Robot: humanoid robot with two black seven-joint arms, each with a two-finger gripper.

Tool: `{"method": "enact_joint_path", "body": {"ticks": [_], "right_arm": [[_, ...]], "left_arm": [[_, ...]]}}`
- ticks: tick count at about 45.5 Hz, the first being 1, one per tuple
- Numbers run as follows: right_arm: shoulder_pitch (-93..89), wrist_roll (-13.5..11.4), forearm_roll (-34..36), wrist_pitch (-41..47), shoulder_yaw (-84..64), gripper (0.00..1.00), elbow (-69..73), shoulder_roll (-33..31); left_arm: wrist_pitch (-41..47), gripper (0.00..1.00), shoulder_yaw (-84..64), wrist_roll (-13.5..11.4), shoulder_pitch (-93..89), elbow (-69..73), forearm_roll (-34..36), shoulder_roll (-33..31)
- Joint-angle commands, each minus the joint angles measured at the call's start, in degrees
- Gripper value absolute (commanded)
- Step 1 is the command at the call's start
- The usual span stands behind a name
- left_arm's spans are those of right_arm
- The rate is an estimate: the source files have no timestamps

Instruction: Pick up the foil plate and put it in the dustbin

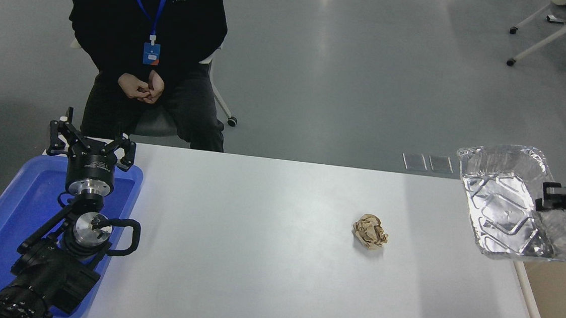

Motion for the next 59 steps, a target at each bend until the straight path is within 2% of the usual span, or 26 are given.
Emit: {"method": "enact_joint_path", "body": {"ticks": [1, 11, 22, 27, 32, 39, 46, 51, 59], "right_arm": [[11.78, -2.24, -1.66, 5.85, -0.03, 0.00, 1.95, -4.96], [14.68, -6.46, -0.78, 5.85, 0.67, 0.00, 0.28, -7.94], [12.67, -7.87, 3.61, 5.51, 0.32, 0.00, -9.20, -11.28], [6.35, -7.78, 9.67, -1.60, 0.59, 0.00, -15.53, -12.25], [-1.99, -7.78, 19.41, -12.41, 0.67, 0.00, -19.75, -10.59], [-15.97, -7.16, 36.46, -27.96, 1.55, 0.00, -26.34, -4.44], [-31.61, -7.16, 52.03, -35.01, 9.09, 0.00, -36.53, 3.64], [-44.62, -7.51, 57.14, -37.47, 19.02, 0.00, -49.17, 11.11], [-58.96, -7.87, 56.97, -37.04, 34.15, 0.00, -74.23, 27.63]], "left_arm": [[0.00, 0.99, 0.00, 0.01, 0.00, 0.00, 0.00, 0.00], [0.00, 0.99, 0.00, 0.01, 0.00, 0.00, 0.00, 0.00], [0.00, 0.99, 0.00, -0.08, 0.09, 0.00, 0.00, 0.00], [0.00, 0.99, 0.00, 0.01, 0.00, 0.00, 0.00, 0.00], [0.00, 0.99, 0.00, -0.08, 0.09, 0.00, 0.00, 0.00], [0.00, 0.99, 0.00, 0.01, 0.09, 0.00, 0.00, 0.00], [0.00, 0.99, 0.00, 0.01, 0.09, 0.00, 0.00, 0.00], [0.00, 0.99, 0.00, -0.08, 0.00, 0.00, 0.00, 0.00], [0.00, 0.99, 0.00, -0.08, 0.00, 0.00, -0.01, 0.00]]}}
